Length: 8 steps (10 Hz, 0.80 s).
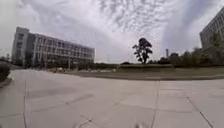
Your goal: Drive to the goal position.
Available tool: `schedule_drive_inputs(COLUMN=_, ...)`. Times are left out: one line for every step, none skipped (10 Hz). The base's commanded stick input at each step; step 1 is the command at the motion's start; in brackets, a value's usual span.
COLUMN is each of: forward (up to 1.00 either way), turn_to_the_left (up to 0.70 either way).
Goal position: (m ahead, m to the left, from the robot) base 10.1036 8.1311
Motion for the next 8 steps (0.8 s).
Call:
schedule_drive_inputs(forward=0.45, turn_to_the_left=0.27)
schedule_drive_inputs(forward=0.45, turn_to_the_left=0.27)
schedule_drive_inputs(forward=0.45, turn_to_the_left=0.27)
schedule_drive_inputs(forward=0.45, turn_to_the_left=0.27)
schedule_drive_inputs(forward=0.45, turn_to_the_left=0.27)
schedule_drive_inputs(forward=0.45, turn_to_the_left=0.27)
schedule_drive_inputs(forward=0.45, turn_to_the_left=0.27)
schedule_drive_inputs(forward=0.45, turn_to_the_left=0.27)
